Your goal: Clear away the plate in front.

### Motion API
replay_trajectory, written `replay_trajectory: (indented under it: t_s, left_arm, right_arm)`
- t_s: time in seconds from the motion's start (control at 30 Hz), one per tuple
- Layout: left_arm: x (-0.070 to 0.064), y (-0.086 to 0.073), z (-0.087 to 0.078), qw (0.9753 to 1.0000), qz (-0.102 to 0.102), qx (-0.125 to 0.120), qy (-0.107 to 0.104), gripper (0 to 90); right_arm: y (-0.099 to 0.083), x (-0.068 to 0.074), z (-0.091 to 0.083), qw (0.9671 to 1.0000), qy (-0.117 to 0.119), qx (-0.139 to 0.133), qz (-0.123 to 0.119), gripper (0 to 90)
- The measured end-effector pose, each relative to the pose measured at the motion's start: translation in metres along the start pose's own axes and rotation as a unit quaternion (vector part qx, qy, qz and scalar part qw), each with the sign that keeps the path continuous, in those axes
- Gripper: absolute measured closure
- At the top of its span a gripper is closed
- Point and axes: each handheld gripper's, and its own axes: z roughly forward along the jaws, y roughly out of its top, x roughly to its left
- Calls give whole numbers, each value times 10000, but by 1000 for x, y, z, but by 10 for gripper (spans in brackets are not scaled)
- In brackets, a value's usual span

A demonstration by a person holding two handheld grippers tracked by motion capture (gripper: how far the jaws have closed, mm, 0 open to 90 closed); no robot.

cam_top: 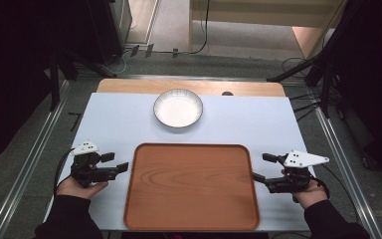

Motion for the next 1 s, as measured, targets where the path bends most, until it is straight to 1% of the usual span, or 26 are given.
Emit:
replay_trajectory:
  t_s: [0.03, 0.07, 0.13, 0.23, 0.27, 0.33, 0.37, 0.43, 0.47, 0.53, 0.6, 0.7, 0.8, 0.87, 0.9, 1.0]
  left_arm:
    - [-3, 1, 1, 10000, -50, -19, 79, 275]
    - [-4, 2, 1, 9999, -58, -11, 126, 275]
    - [-6, 3, 3, 9999, 7, -5, 170, 274]
    - [-4, 5, 6, 9998, -25, -44, 204, 273]
    - [-3, 7, 8, 9998, -75, -34, 204, 273]
    - [-1, 9, 10, 9993, -286, 48, 229, 295]
    - [1, 10, 12, 9989, -403, 31, 229, 305]
    - [5, 12, 15, 9985, -478, 17, 259, 313]
    - [7, 14, 17, 9986, -437, 21, 308, 313]
    - [9, 15, 18, 9983, -453, 6, 356, 312]
    - [10, 17, 20, 9984, -443, -24, 353, 311]
    - [10, 19, 24, 9982, -427, 23, 411, 305]
    - [10, 22, 29, 9983, -370, 54, 453, 296]
    - [11, 25, 31, 9983, -325, 122, 459, 289]
    - [10, 27, 34, 9985, -304, 98, 454, 285]
    - [10, 32, 39, 9983, -207, 129, 523, 268]
  right_arm:
    - [0, 0, 0, 10000, 0, 5, -1, 219]
    - [0, 0, 0, 10000, 7, 13, 3, 218]
    - [0, 0, 0, 10000, 12, 15, -1, 218]
    - [0, 0, 1, 10000, 21, 25, 18, 218]
    - [0, 0, 1, 10000, 29, 38, 24, 218]
    - [0, 0, 1, 10000, 19, 29, 13, 218]
    - [0, 0, 1, 10000, 17, 31, 16, 218]
    - [0, 0, 1, 10000, 1, 22, 13, 218]
    - [0, 1, 1, 10000, 10, 34, 33, 218]
    - [-1, 1, 1, 10000, 15, 53, 30, 218]
    - [-1, 0, 1, 10000, 13, 63, 23, 218]
    - [-1, 0, 1, 10000, 4, 64, 2, 218]
    - [0, 1, 0, 10000, -27, 57, -23, 218]
    - [1, 1, 0, 10000, -43, -5, -20, 218]
    - [1, 1, 0, 10000, -30, 19, -18, 218]
    - [0, 1, 2, 10000, -36, 68, -39, 218]
